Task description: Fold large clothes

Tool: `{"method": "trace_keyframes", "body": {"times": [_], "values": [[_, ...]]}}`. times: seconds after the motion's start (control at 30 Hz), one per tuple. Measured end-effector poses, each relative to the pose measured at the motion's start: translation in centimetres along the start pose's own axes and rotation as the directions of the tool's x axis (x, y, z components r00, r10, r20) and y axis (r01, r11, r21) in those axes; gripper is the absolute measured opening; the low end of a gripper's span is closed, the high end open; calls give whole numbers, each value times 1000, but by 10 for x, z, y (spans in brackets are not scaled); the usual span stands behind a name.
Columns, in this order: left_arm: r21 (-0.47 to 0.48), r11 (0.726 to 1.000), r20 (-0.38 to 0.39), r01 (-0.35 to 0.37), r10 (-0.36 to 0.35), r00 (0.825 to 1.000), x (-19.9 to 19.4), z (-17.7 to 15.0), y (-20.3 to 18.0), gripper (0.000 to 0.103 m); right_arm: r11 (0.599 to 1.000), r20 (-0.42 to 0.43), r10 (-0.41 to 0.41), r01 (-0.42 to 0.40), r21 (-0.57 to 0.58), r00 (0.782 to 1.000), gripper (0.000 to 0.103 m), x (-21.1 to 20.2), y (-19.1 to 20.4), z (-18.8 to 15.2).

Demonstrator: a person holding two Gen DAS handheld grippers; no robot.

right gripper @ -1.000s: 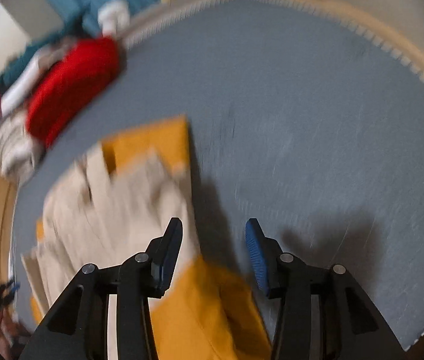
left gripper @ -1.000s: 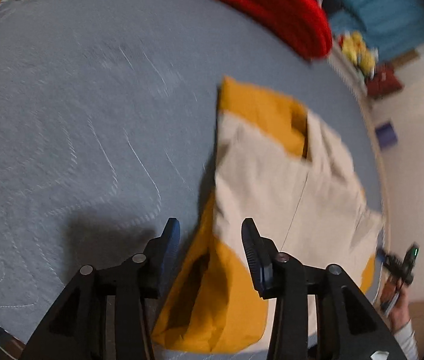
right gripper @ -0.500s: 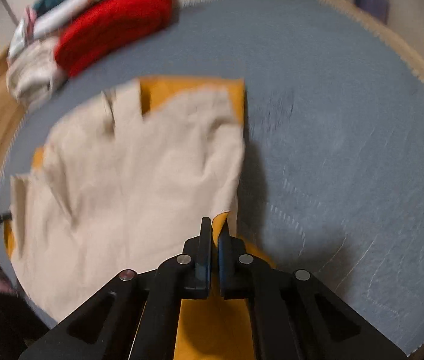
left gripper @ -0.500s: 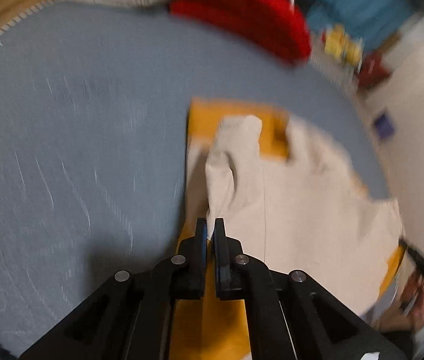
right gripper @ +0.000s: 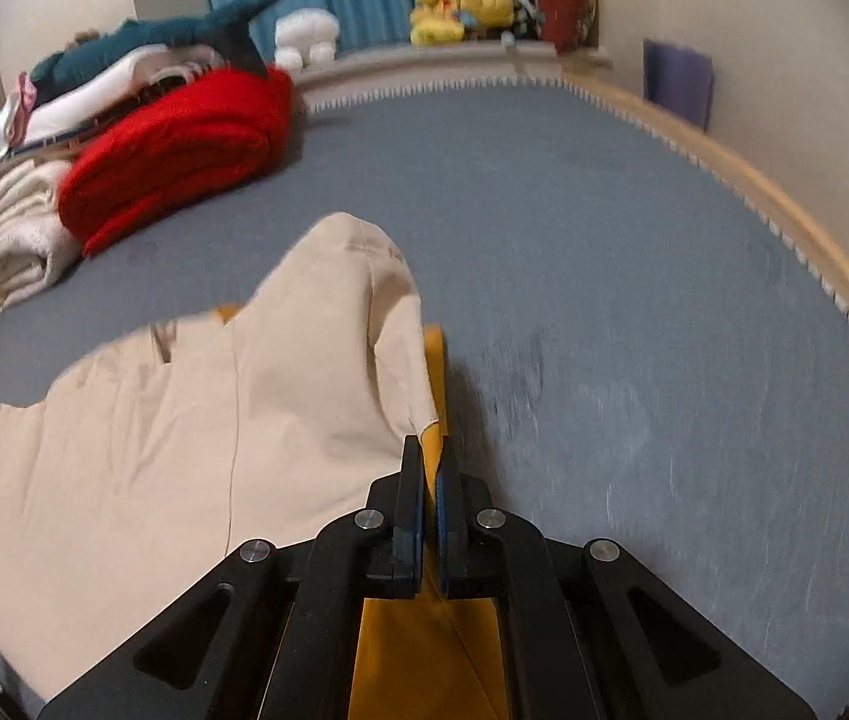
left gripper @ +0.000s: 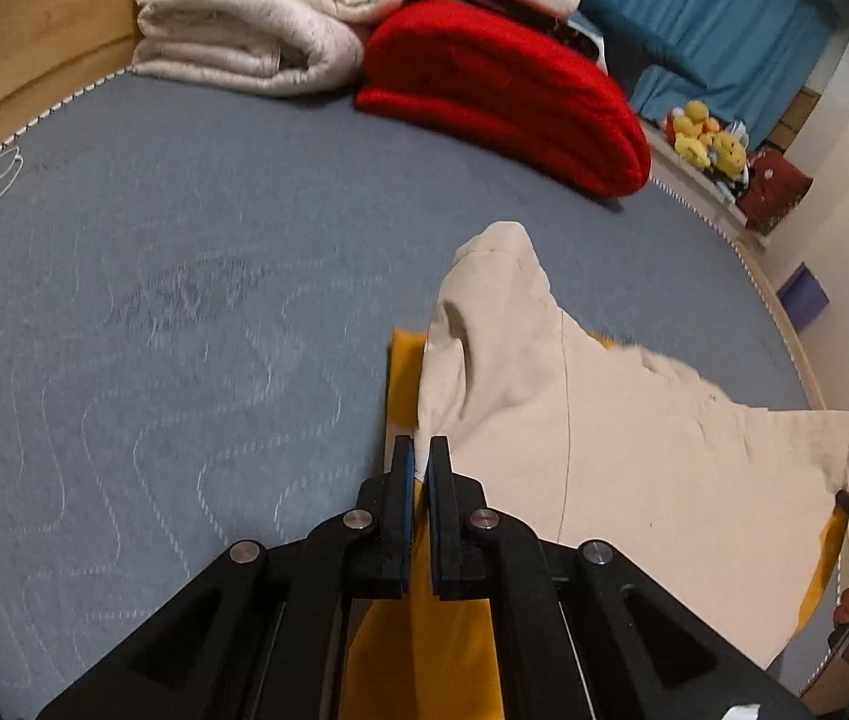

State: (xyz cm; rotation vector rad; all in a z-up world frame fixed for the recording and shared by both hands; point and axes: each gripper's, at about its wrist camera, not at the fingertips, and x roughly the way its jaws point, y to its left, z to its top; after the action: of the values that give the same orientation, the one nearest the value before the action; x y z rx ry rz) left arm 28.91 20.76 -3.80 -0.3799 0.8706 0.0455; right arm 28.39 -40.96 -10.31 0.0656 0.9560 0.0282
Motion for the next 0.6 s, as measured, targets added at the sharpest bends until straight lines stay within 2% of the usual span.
{"method": "trace_keyframes", "body": {"times": [0.13, 0.23, 0.33, 0.4, 0.43, 0.47, 0.53, 0.6], "values": [[-15, 1000, 43, -18, 18, 999, 14, 12, -3, 3, 1000, 98, -17, 18, -9, 995, 3, -3, 11, 16], [-16, 999, -18, -44, 44, 999, 48, 16, -4, 3, 999, 96, -39, 41, -18, 995, 3, 17, 20, 25], [25, 995, -133, -98, 100, 986, 85, 7, -4, 3, 996, -28, -90, 89, -29, 996, 3, 61, 23, 19], [36, 993, -204, -110, 115, 972, 105, -1, 1, 3, 992, -144, -123, 116, -53, 982, 3, 91, 21, 7], [35, 993, -211, -112, 117, 970, 109, -2, 2, 3, 992, -183, -124, 116, -58, 975, 3, 101, 20, 2], [35, 993, -202, -117, 122, 972, 109, -1, 1, 3, 992, -206, -124, 114, -61, 971, 3, 108, 20, -2], [18, 993, -151, -119, 120, 981, 102, 5, -1, 3, 990, -197, -133, 121, -72, 971, 3, 109, 22, -2], [17, 994, -96, -108, 109, 989, 93, 9, -4, 3, 994, -104, -102, 99, -37, 989, 3, 89, 23, 11]]}}
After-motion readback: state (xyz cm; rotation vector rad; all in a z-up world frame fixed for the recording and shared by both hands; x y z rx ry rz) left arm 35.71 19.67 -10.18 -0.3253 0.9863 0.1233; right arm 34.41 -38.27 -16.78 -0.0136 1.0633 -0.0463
